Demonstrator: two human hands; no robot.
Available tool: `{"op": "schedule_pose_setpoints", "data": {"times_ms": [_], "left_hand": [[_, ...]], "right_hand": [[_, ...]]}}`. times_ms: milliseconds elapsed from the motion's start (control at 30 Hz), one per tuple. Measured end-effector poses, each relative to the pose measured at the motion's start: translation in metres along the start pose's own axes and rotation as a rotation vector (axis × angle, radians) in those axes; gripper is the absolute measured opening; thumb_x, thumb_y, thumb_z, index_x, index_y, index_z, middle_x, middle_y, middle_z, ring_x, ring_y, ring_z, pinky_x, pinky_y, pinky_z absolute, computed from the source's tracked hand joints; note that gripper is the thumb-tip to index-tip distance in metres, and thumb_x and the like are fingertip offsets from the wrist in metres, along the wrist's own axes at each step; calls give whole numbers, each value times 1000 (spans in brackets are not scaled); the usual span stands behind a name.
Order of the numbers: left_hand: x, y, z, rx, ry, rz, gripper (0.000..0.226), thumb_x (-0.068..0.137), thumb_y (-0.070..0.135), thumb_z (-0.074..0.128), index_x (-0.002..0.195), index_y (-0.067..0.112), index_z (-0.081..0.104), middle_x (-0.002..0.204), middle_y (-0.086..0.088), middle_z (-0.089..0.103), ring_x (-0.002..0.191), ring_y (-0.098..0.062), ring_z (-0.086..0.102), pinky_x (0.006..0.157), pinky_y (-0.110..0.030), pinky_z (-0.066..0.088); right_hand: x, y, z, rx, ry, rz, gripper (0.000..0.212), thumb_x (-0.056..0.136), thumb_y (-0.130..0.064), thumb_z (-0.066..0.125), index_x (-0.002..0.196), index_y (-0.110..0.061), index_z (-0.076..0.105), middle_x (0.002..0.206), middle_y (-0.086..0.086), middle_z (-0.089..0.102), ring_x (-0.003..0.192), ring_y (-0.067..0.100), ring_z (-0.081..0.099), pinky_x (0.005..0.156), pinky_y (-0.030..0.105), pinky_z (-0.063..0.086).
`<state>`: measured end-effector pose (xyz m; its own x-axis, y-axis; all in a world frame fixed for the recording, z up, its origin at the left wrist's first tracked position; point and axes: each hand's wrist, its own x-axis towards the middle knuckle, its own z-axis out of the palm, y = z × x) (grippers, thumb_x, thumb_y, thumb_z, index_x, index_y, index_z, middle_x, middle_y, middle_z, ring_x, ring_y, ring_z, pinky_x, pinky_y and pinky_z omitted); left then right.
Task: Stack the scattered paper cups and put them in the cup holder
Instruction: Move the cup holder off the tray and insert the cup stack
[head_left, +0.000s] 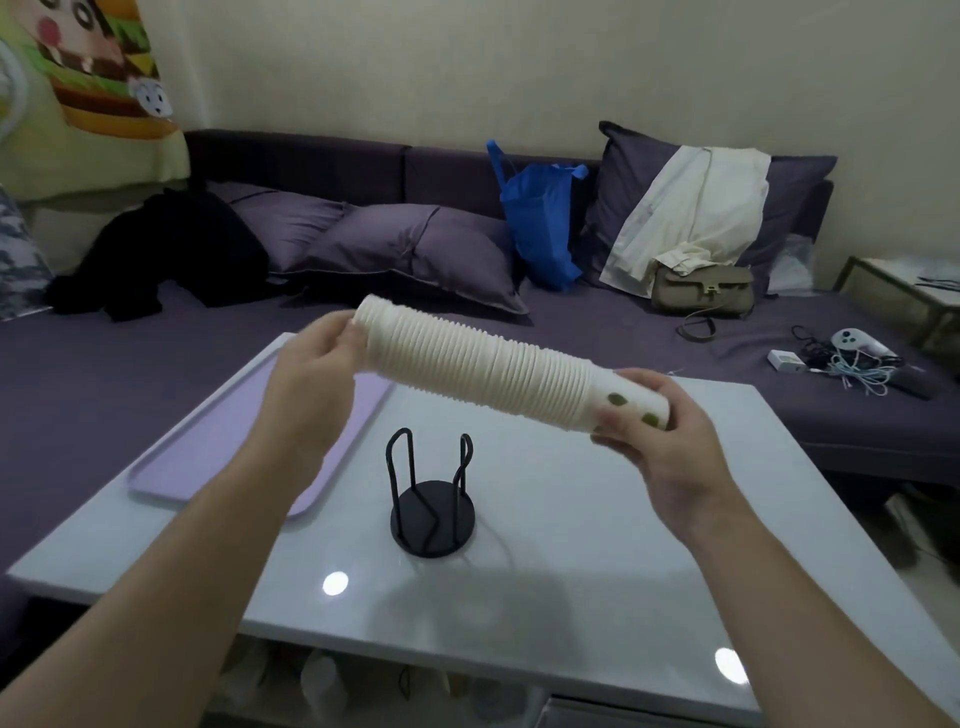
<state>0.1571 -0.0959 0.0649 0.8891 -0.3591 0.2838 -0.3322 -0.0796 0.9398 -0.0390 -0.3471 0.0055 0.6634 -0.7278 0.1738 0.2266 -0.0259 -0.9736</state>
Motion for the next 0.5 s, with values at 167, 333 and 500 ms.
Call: {"op": "schedule_pose_setpoints", "data": {"times_ms": [167,333,500], "left_hand": [[-12,-46,-6,-141,-204,-178,50,113,24,56,160,41,46,125,-10,76,116,-35,74,111,-51,54],[-11,-59,-19,56,-461,-82,67,95,5,82,149,37,59,135,1,71,113,-18,79,110,-47,57],[-1,-63,-22,270,-465,42,71,75,12,99,133,33,65,121,10,77,113,-16,76,104,-39,60]], "right_hand": [[7,-29,2,129,105,-83,71,69,-26,90,134,-19,65,133,18,66,117,35,71,87,46,65],[13,-49,6,141,96,-152,62,85,-17,83,143,-19,60,135,12,68,130,37,66,90,46,64],[15,-76,21,26,18,-247,62,86,-16,82,144,-16,59,130,11,68,125,33,70,94,51,63]]}}
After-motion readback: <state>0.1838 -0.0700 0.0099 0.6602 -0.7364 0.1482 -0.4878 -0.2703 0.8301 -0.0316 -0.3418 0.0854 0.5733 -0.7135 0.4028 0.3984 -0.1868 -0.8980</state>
